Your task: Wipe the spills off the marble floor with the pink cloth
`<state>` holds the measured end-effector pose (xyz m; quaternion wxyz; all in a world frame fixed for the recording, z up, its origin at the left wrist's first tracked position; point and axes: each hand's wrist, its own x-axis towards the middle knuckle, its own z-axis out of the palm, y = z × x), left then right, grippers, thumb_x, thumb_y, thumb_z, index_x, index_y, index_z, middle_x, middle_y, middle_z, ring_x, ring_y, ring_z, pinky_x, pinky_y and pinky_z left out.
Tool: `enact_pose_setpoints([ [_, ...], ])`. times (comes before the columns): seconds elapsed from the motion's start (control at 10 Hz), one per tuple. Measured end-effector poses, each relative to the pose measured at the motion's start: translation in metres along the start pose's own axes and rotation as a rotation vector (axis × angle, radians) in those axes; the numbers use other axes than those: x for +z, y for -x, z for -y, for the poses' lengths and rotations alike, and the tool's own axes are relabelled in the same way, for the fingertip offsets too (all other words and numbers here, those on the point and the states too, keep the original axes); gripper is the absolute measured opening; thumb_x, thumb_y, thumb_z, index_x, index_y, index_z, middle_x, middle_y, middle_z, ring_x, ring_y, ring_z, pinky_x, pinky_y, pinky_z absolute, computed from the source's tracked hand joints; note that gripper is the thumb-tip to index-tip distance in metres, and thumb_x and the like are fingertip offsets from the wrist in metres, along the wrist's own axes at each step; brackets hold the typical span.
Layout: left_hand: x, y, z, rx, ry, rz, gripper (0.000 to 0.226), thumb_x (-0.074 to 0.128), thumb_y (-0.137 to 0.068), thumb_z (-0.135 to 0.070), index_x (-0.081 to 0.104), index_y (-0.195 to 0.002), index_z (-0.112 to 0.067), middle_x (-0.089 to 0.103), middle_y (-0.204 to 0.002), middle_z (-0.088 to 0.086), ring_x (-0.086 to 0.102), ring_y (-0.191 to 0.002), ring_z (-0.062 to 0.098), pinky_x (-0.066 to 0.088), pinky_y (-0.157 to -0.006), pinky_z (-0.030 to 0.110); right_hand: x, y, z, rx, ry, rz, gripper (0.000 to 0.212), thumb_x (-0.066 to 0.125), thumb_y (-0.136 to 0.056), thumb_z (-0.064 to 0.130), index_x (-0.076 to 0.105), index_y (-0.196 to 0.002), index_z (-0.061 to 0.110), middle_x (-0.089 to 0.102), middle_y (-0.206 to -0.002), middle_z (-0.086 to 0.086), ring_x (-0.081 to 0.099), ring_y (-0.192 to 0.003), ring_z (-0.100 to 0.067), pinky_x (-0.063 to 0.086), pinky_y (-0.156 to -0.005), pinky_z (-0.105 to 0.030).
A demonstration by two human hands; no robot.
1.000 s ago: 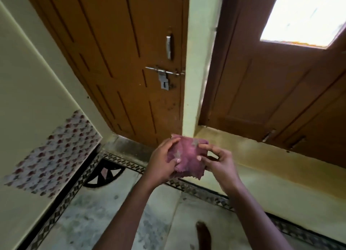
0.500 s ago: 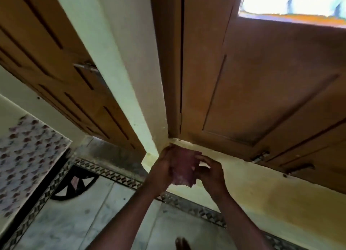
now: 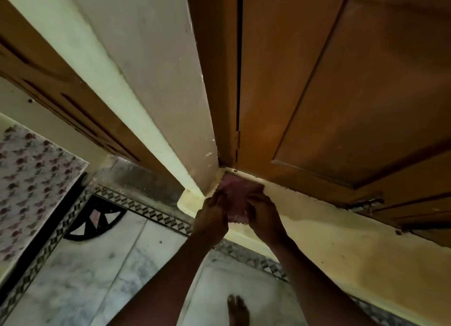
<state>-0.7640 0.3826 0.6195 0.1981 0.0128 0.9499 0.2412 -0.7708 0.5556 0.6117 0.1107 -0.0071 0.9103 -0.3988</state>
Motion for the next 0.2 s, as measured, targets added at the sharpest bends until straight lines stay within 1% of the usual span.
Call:
enact_pose_setpoints([
  [0.1, -0.005, 0.001, 0.008, 0.011, 0.19, -0.068, 0.064, 0.06, -0.096, 0.001, 0.048, -0.158, -0.009, 0.058, -0.155, 0.013, 0.057, -0.139, 0.037, 0.048, -0.114, 0.042, -0.001, -0.005, 0.012, 0.017, -0.025, -0.009, 0.032, 0.059, -0.096, -0.001, 0.076, -0.122, -0.004, 0.074, -0.128, -0.024, 0.068, -0.123, -0.041, 0.046, -0.111, -0.032],
  [0.2, -0.022, 0.015, -0.001, -0.086, 0.528, -0.254, 0.04, 0.066, -0.094, 0.004, 0.067, -0.132, -0.01, 0.074, -0.127, 0.011, 0.07, -0.12, 0.031, 0.051, -0.099, 0.028, -0.005, 0.002, 0.031, 0.107, -0.192, -0.054, 0.027, 0.068, -0.095, -0.005, 0.077, -0.12, -0.003, 0.078, -0.12, -0.02, 0.073, -0.113, -0.031, 0.057, -0.102, -0.04],
])
